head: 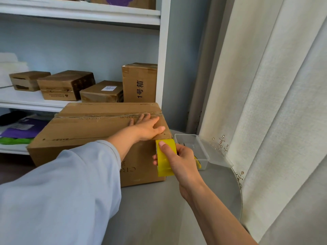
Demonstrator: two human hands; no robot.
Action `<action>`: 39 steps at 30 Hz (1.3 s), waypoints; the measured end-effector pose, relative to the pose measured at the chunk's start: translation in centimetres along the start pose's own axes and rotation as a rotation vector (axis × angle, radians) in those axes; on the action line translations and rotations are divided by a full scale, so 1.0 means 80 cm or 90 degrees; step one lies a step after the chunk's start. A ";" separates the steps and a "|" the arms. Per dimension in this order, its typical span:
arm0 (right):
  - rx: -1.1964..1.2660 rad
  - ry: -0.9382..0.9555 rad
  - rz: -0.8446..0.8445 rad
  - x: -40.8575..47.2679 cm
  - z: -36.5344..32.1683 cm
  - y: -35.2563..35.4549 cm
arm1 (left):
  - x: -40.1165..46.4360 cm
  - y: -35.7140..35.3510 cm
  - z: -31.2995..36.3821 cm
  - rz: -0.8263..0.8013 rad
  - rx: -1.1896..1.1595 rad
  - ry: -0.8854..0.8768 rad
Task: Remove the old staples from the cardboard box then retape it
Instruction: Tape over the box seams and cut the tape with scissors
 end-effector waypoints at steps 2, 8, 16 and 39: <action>-0.020 -0.002 0.004 -0.006 -0.001 -0.001 | -0.005 0.006 0.000 0.032 -0.034 -0.010; -0.021 -0.046 0.053 -0.028 -0.010 0.004 | -0.047 0.014 -0.008 0.108 -0.089 -0.098; -0.020 -0.093 0.055 -0.037 0.002 0.001 | -0.080 -0.007 -0.021 -0.118 0.133 -0.242; -0.295 -0.009 0.064 0.034 0.002 0.033 | -0.130 -0.021 -0.052 -0.082 -0.510 0.199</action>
Point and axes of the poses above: each hand's wrist, its own x-axis towards the middle knuckle, its own y-axis out of the back of the hand, z = x × y, the point moved 9 cm from there along x, towards the middle knuckle, and after that the axes turned 10 degrees about x, right-handed, at the moved point
